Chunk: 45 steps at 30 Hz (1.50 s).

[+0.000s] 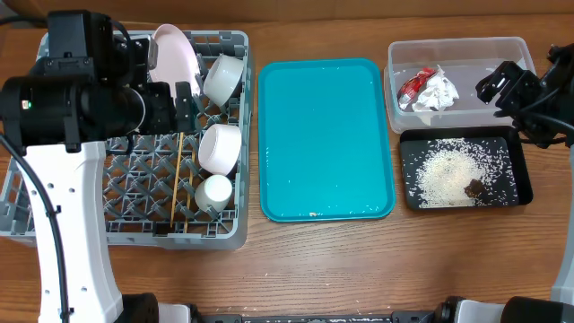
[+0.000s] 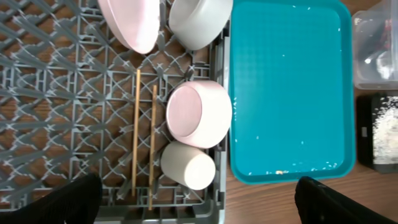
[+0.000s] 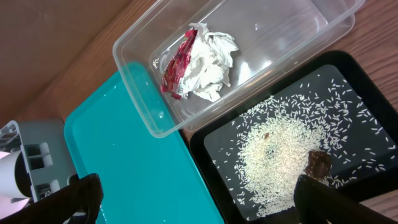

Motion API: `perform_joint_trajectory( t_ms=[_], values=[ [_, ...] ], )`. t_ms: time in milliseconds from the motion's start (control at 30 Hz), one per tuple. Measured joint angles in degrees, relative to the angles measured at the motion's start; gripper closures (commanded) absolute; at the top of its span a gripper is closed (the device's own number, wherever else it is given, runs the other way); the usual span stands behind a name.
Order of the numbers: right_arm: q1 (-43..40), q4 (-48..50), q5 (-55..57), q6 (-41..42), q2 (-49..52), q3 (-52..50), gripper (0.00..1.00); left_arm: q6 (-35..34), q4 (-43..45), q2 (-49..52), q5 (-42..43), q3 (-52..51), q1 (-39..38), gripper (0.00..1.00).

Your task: Sort waste into correct bins and load items into the dishwasher

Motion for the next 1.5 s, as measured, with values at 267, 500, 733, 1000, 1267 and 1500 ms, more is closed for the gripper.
perform_joint_trajectory(
  t_ms=[267, 500, 733, 1000, 1267, 1500],
  values=[
    [0.0, 0.0, 0.0, 0.0, 0.0, 0.0, 0.00, -0.4, 0.0, 0.2, 1.0, 0.0, 0.0, 0.00],
    [0.2, 0.0, 0.0, 0.0, -0.1, 0.0, 0.00, -0.4, 0.0, 0.2, 1.0, 0.0, 0.0, 0.00],
    [6.6, 10.5, 3.3, -2.2, -7.6, -3.1, 0.00, -0.4, 0.0, 0.2, 1.1, 0.0, 0.0, 0.00],
    [17.8, 35.9, 5.2, -9.3, -29.6, -24.3, 0.00, -0.4, 0.0, 0.2, 1.4, 0.0, 0.0, 0.00],
    [18.8, 54.3, 6.2, -8.5, -50.3, -53.4, 0.00, -0.4, 0.0, 0.2, 1.4, 0.0, 0.0, 0.00],
    [18.8, 67.2, 7.5, -4.7, -67.3, -76.7, 0.00, -0.4, 0.0, 0.2, 1.4, 0.0, 0.0, 0.00]
  ],
)
